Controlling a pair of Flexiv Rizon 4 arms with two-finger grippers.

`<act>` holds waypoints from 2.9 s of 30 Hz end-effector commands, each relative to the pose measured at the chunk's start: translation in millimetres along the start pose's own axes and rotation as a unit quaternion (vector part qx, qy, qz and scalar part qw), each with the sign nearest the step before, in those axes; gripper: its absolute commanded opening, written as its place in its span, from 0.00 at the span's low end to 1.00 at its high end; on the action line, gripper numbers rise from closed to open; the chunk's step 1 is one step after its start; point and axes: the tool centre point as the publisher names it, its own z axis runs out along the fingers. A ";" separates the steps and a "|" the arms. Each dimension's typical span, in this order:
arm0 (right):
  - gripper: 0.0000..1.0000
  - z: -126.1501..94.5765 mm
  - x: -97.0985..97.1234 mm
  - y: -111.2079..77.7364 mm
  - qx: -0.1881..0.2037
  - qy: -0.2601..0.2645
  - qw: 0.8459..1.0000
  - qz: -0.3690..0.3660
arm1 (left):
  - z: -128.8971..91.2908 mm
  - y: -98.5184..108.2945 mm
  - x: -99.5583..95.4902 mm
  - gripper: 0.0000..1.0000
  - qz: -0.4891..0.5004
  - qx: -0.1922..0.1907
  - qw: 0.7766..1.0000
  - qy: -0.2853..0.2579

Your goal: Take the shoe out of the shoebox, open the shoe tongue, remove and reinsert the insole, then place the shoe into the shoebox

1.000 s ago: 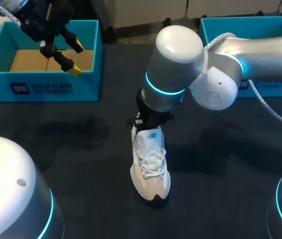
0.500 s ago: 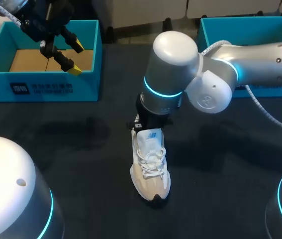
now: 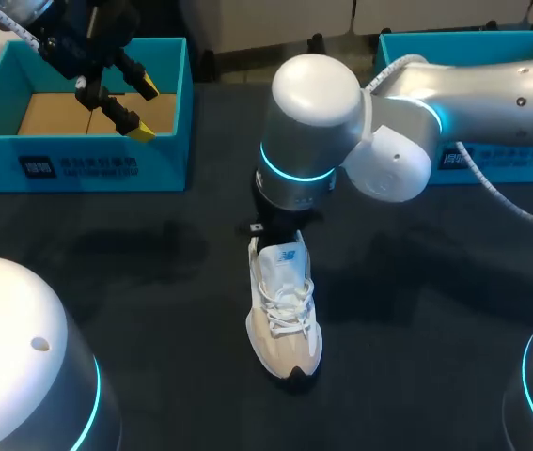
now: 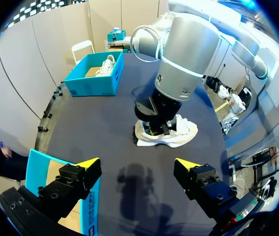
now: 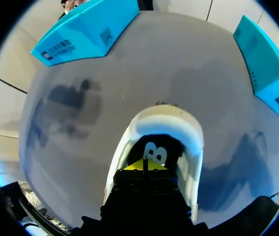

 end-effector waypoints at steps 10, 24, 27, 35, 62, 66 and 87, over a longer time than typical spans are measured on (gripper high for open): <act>0.00 27.8 2.7 -13.6 0.021 -0.021 1.000 0.008 | 0.0 0.1 0.1 1.00 0.000 -0.001 1.000 0.000; 0.00 14.4 -7.5 8.8 0.002 -0.040 0.999 -0.013 | 0.0 0.1 0.1 1.00 0.000 -0.001 1.000 0.000; 0.00 23.9 -10.0 8.0 0.011 -0.033 0.999 -0.016 | 0.0 0.1 0.1 1.00 0.000 -0.001 1.000 0.000; 0.00 33.6 -8.5 -16.1 0.045 -0.026 0.999 -0.011 | 0.0 0.1 0.1 1.00 0.000 -0.001 1.000 0.000; 0.00 -40.5 0.7 -21.5 0.113 -0.040 0.993 0.003 | 0.0 0.1 0.1 1.00 0.000 -0.001 1.000 0.000; 0.00 -47.4 5.1 -24.1 0.128 -0.043 0.991 0.003 | 0.0 0.1 0.1 1.00 0.000 -0.001 1.000 0.000; 1.00 -44.8 8.2 -39.1 0.147 -0.043 0.987 0.041 | 0.0 0.1 0.1 1.00 0.000 -0.001 1.000 0.000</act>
